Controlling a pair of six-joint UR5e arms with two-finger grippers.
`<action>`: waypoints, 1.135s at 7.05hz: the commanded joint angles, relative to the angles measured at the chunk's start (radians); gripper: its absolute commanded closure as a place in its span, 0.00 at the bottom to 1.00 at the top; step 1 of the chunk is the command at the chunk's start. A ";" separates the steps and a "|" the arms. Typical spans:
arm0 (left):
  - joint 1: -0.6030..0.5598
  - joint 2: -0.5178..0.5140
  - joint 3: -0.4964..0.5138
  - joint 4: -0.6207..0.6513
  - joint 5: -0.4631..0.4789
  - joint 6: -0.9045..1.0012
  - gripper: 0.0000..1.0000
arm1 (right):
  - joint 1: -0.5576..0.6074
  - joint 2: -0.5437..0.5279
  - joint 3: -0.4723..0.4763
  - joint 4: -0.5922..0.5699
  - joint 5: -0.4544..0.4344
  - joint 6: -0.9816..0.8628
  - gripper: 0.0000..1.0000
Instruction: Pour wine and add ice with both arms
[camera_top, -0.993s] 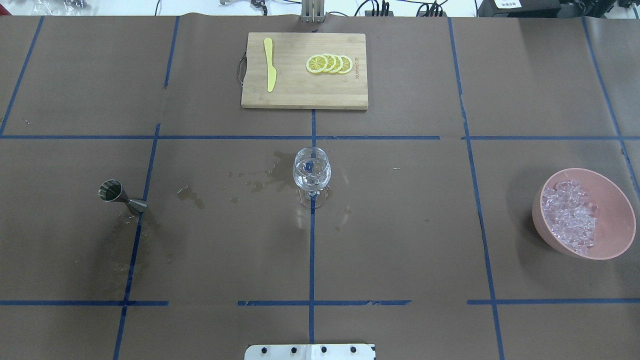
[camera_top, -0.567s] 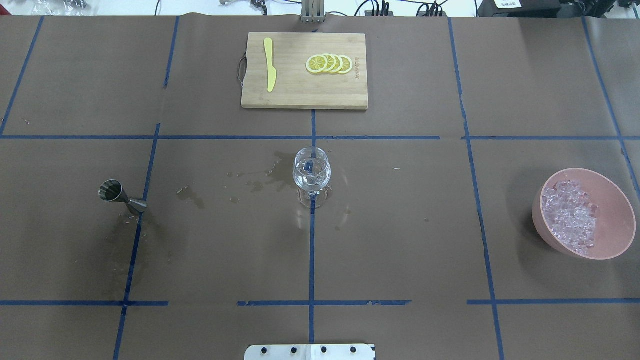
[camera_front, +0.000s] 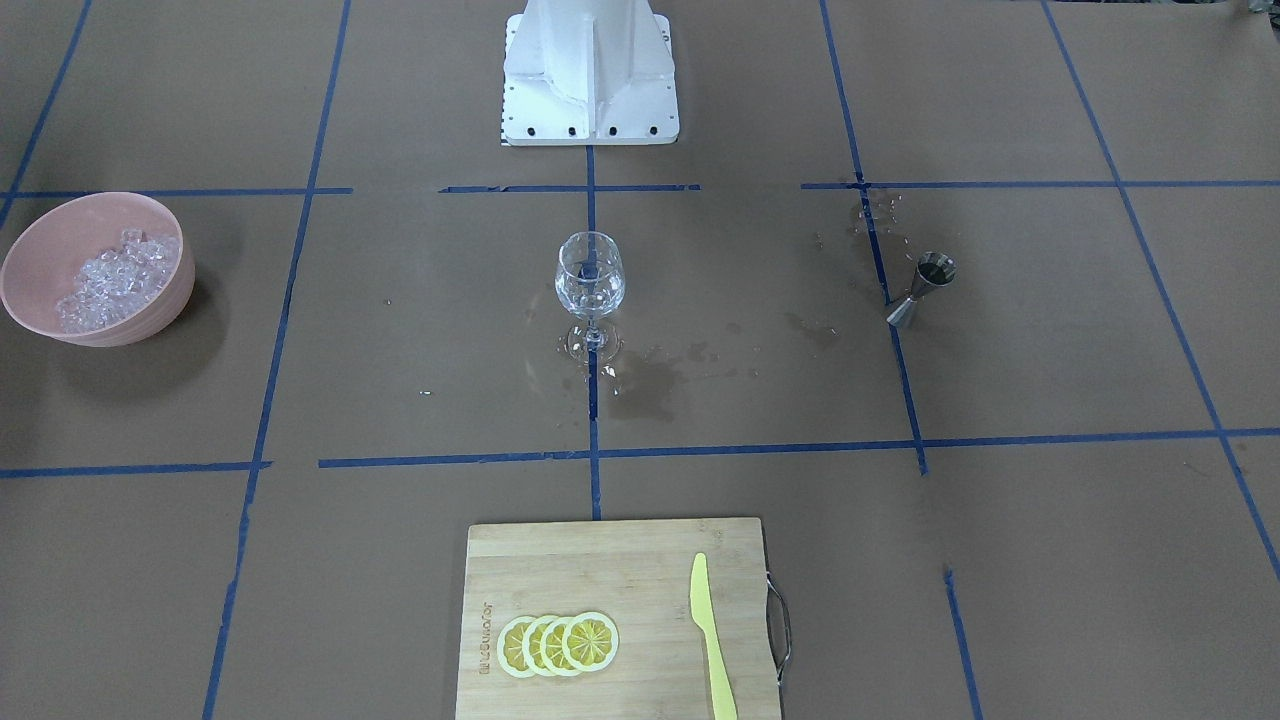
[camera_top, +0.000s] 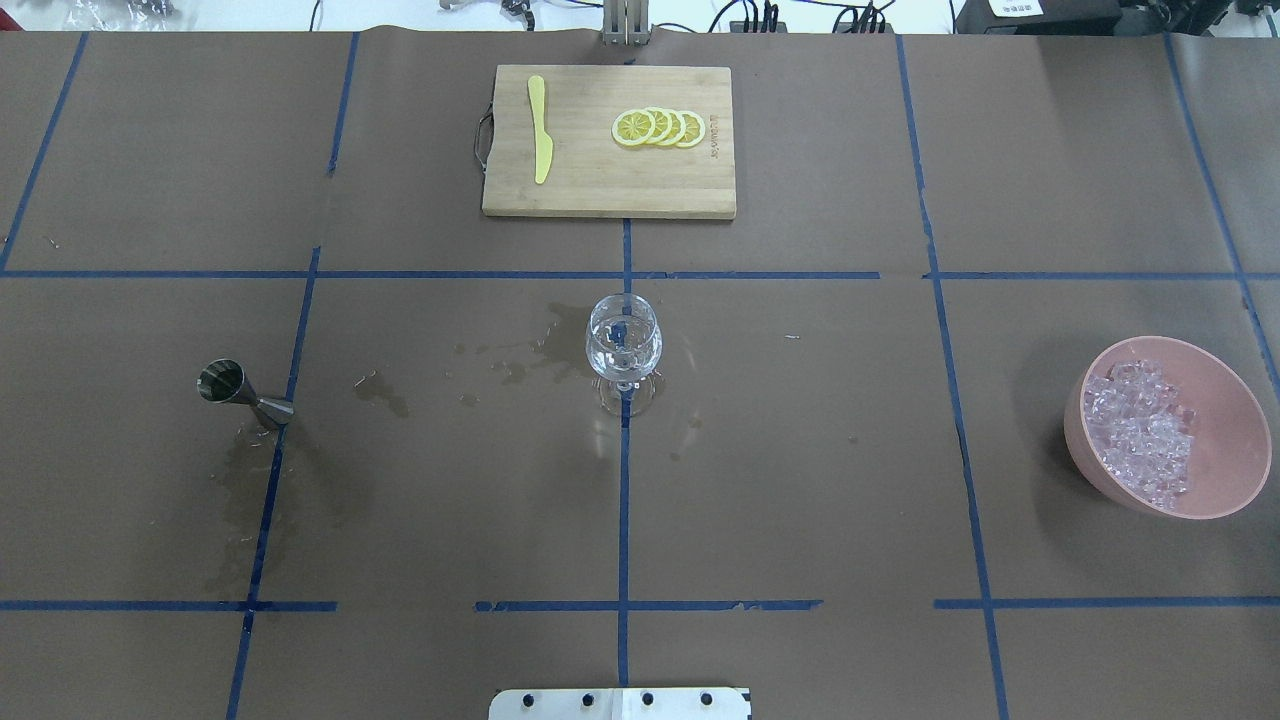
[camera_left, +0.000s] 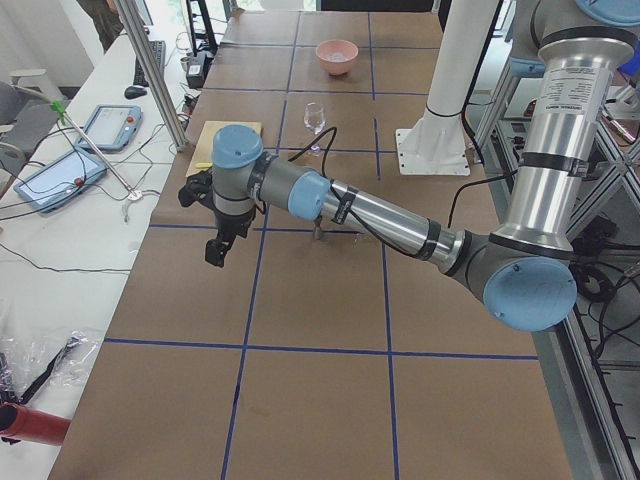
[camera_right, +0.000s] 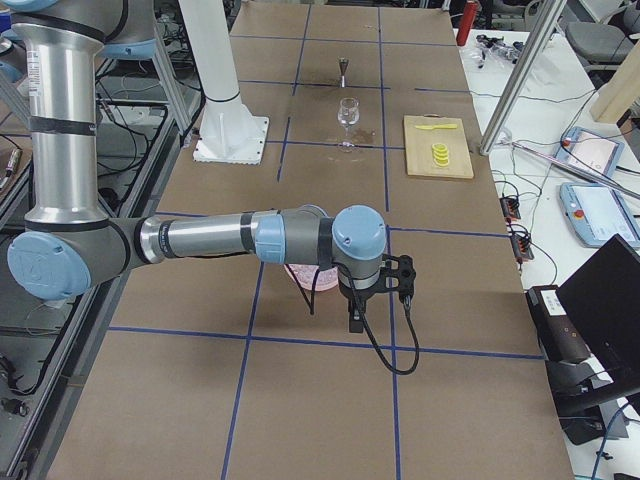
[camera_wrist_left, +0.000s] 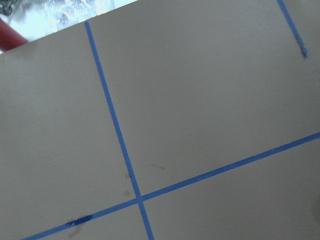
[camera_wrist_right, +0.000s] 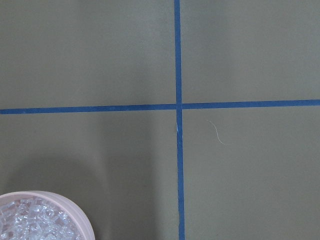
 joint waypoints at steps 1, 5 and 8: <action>0.077 -0.006 -0.089 0.000 -0.069 -0.202 0.00 | -0.021 0.000 0.014 -0.001 -0.001 0.006 0.00; 0.410 0.147 -0.488 0.000 0.198 -0.813 0.00 | -0.040 -0.034 0.018 0.007 -0.007 0.004 0.00; 0.619 0.368 -0.582 -0.249 0.415 -1.101 0.00 | -0.044 -0.027 0.023 0.007 -0.009 0.004 0.00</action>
